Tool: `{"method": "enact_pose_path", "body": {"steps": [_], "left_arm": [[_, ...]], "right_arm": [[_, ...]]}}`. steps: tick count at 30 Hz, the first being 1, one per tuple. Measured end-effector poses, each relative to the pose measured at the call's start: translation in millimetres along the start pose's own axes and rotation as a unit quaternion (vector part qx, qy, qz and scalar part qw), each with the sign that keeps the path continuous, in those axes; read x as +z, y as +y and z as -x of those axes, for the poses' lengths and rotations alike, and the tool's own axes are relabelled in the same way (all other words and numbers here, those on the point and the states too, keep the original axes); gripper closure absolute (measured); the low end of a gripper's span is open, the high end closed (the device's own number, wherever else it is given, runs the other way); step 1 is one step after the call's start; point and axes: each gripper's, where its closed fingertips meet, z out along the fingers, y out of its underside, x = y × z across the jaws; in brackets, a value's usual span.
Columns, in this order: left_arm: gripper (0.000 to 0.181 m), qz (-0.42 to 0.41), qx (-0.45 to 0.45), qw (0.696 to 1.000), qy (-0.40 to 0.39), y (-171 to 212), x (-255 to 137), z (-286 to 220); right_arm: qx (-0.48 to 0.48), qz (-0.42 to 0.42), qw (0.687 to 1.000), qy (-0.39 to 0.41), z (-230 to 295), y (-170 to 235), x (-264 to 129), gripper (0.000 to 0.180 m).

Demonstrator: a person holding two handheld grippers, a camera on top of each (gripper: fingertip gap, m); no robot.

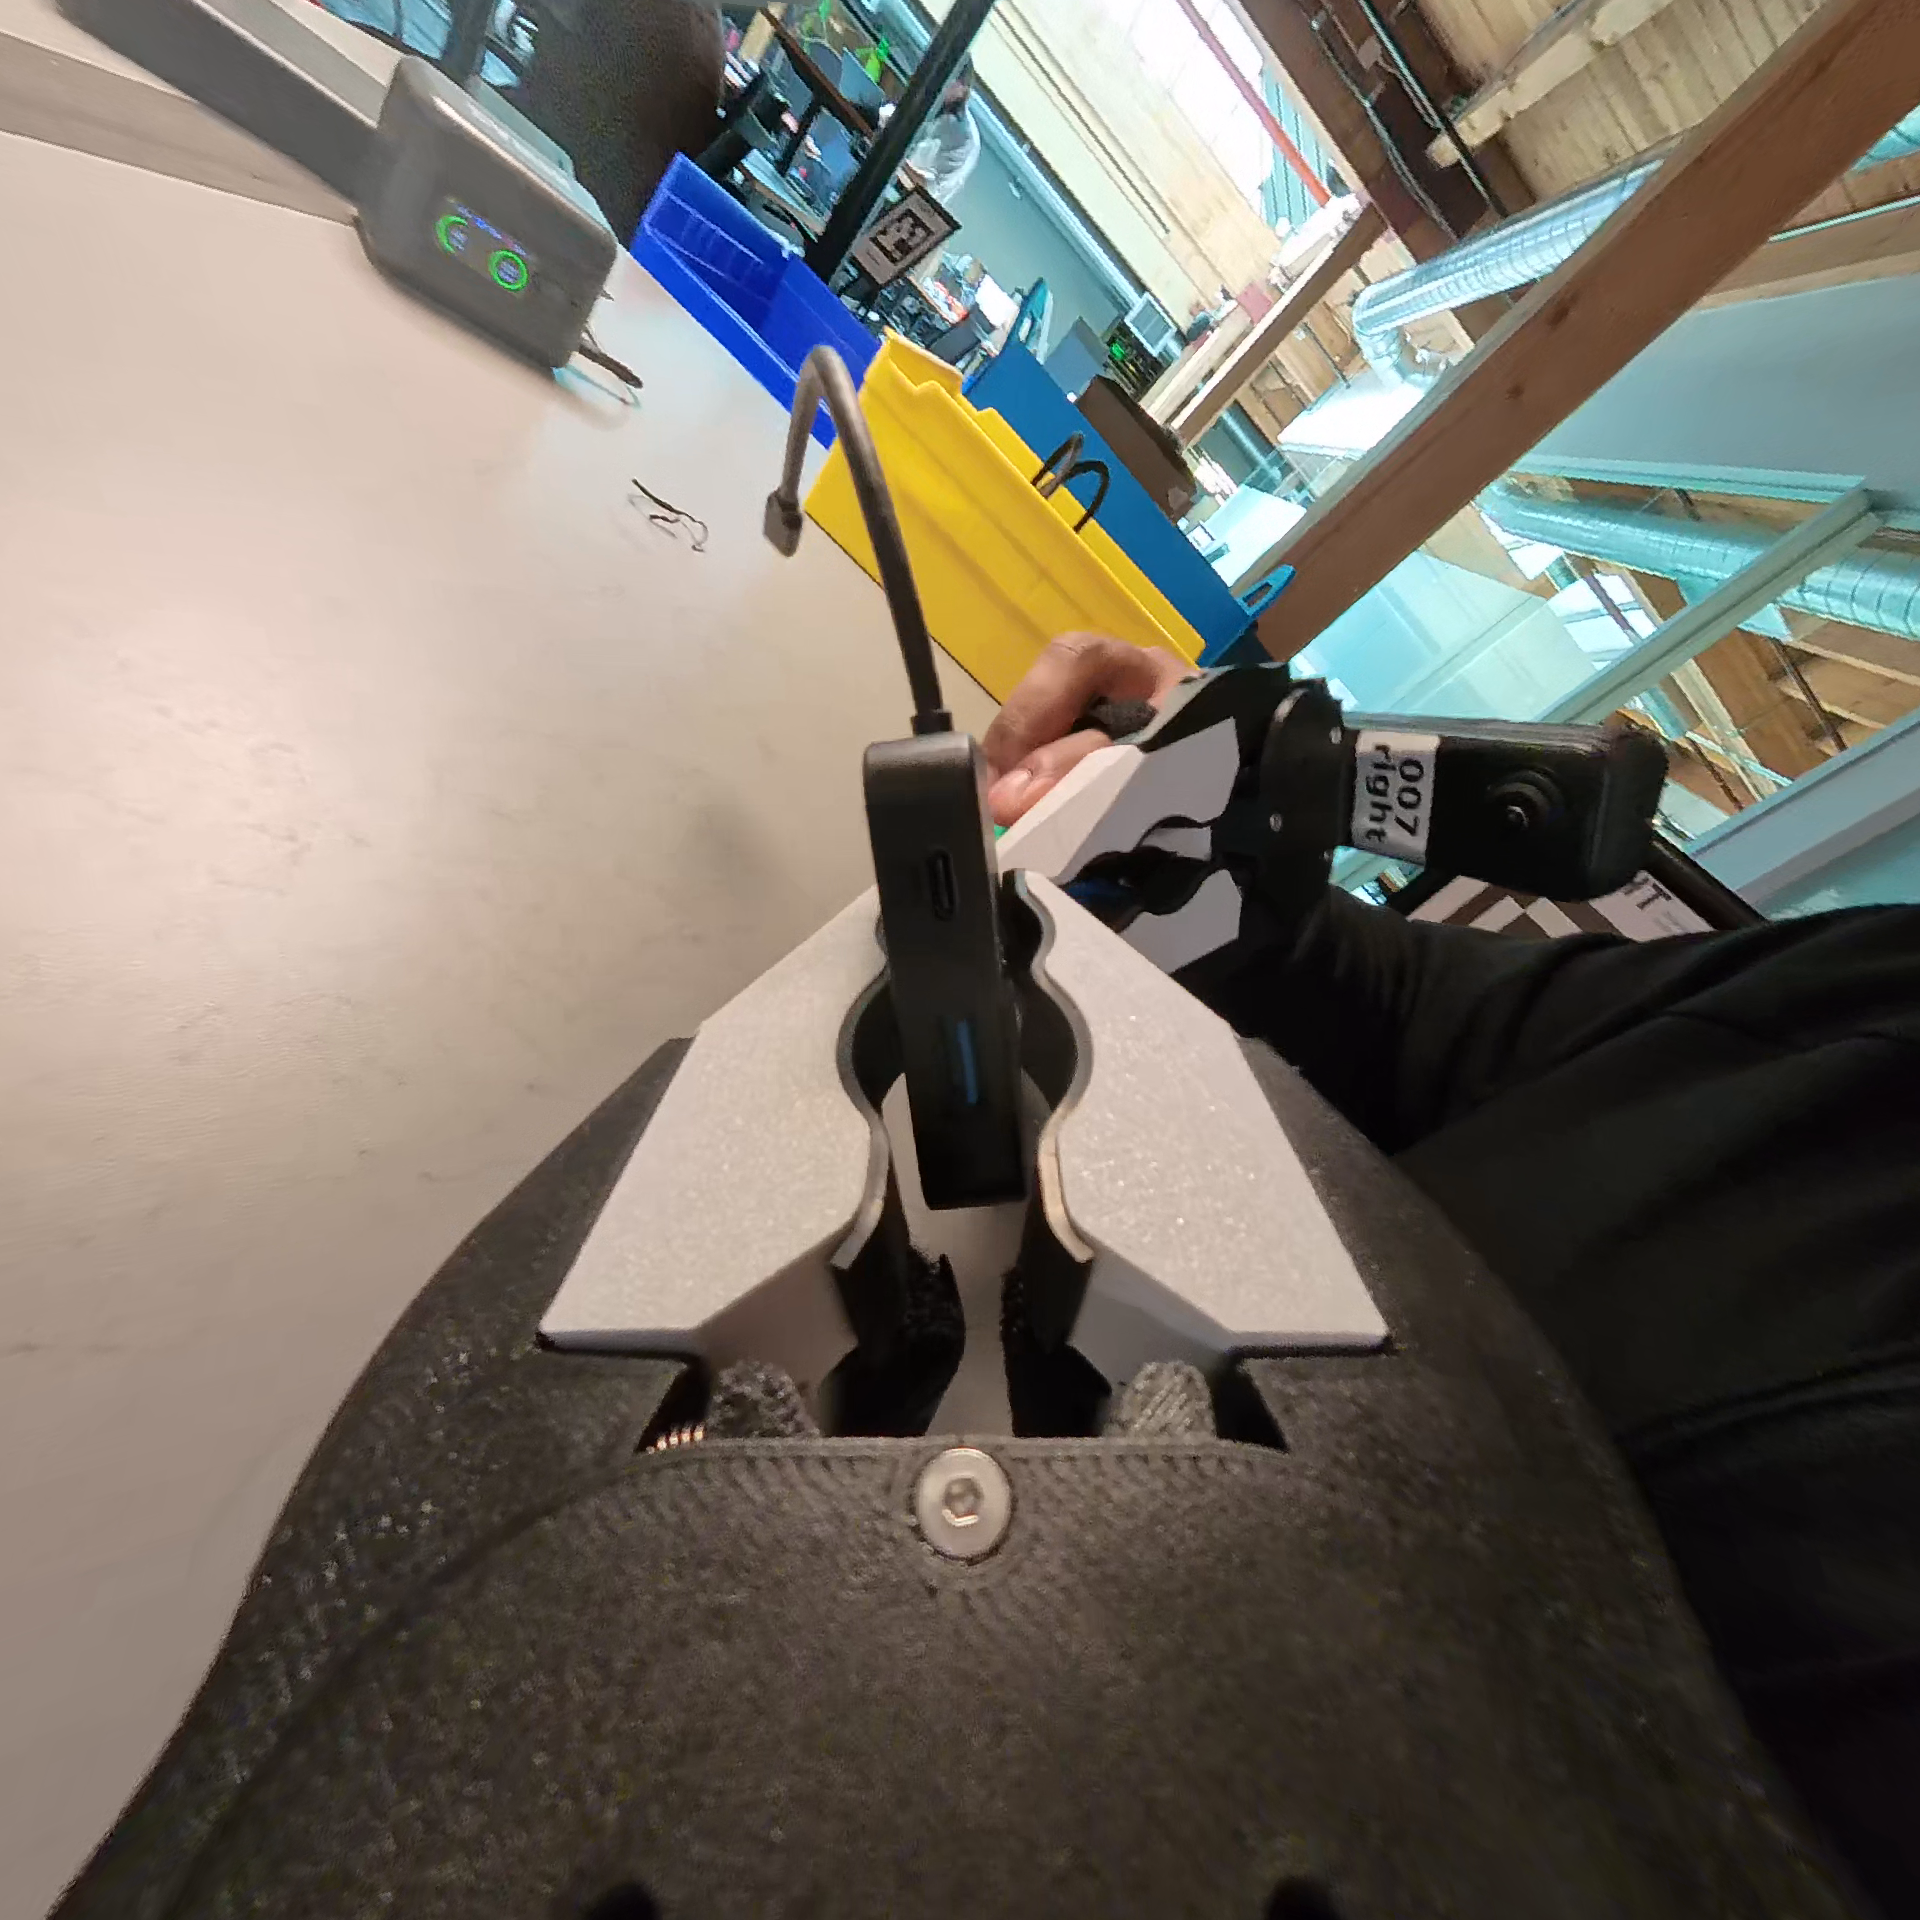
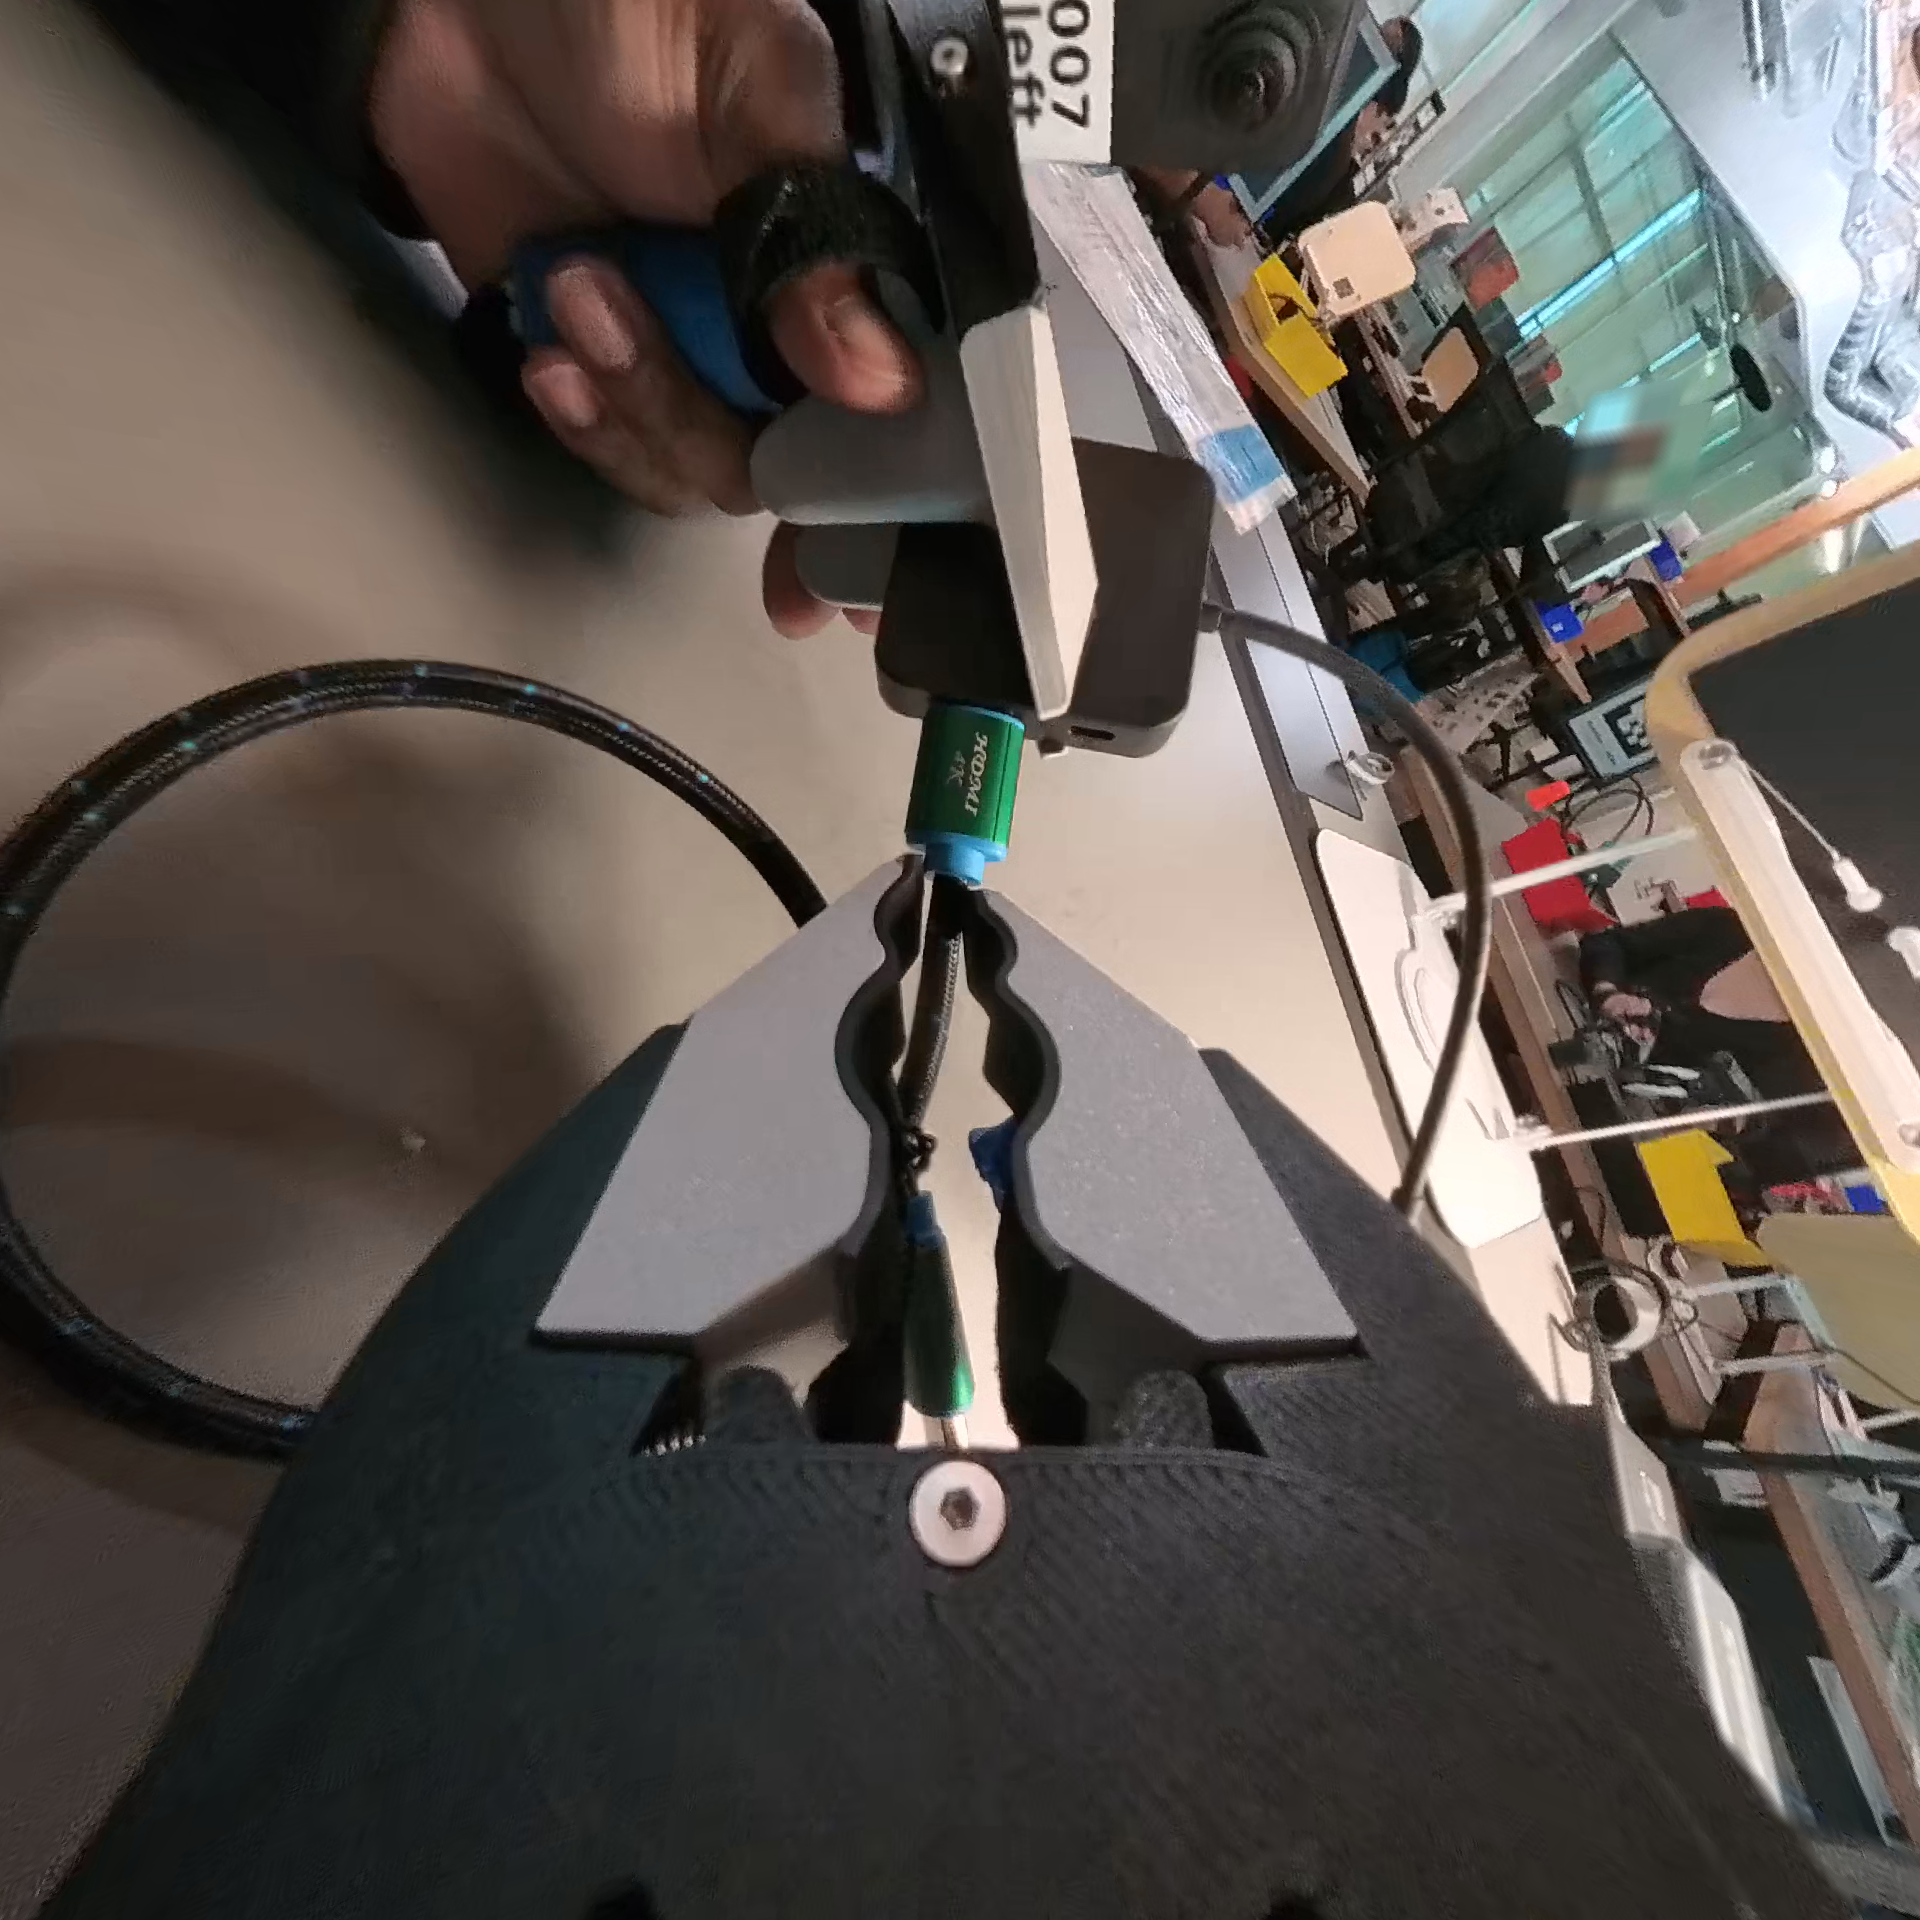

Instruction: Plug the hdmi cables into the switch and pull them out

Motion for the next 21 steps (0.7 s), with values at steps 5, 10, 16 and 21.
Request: {"method": "enact_pose_path", "body": {"steps": [5,10,16,21], "left_arm": [[0.167,-0.006,-0.008,1.0,-0.008,-2,-2,4],[0.167,0.005,-0.01,1.0,0.007,1,0,0],[0.167,0.015,-0.004,1.0,0.004,4,2,0],[0.167,0.025,0.0,1.0,0.01,8,4,-3]], "right_arm": [[0.01,0.012,1.0,-0.002,3,0,2,0.172],[0.006,0.006,1.0,-0.009,1,2,-2,0.171],[0.035,-0.004,0.998,-0.045,7,2,-6,0.173],[0.049,-0.011,0.996,-0.067,8,3,-11,0.173]]}}
